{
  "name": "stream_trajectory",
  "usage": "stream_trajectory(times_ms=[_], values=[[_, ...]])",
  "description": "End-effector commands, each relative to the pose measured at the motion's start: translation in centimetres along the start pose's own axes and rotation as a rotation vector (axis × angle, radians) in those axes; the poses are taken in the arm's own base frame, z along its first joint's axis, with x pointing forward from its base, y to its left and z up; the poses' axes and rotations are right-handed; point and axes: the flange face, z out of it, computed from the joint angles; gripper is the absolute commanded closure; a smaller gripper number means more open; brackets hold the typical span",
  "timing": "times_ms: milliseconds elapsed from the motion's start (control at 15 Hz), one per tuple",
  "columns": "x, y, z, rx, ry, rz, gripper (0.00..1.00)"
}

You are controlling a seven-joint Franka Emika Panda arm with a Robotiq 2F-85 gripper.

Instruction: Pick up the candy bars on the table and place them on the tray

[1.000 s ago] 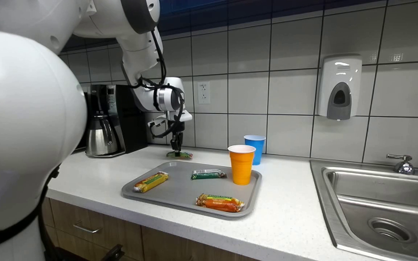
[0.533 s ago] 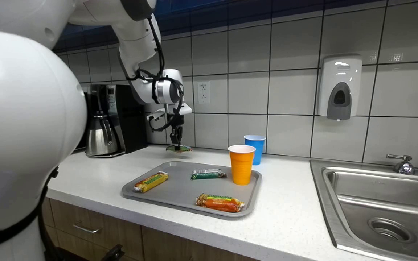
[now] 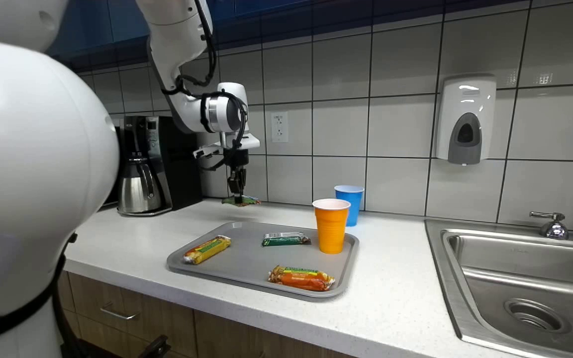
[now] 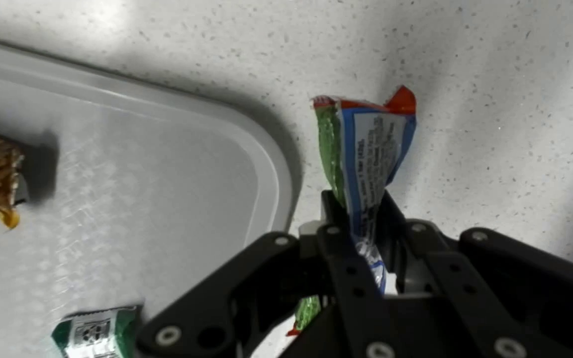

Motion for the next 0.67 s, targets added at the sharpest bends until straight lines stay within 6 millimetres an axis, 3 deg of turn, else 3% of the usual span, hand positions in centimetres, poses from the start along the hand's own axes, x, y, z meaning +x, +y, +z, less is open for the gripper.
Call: stream_trajectory(times_ms=[0, 600], values=[[-0.1, 3.6, -1.6, -0.019, 0.011, -0.021, 0.95], [1.1, 8.7, 0.6, -0.106, 0.021, 0.009, 0.95]])
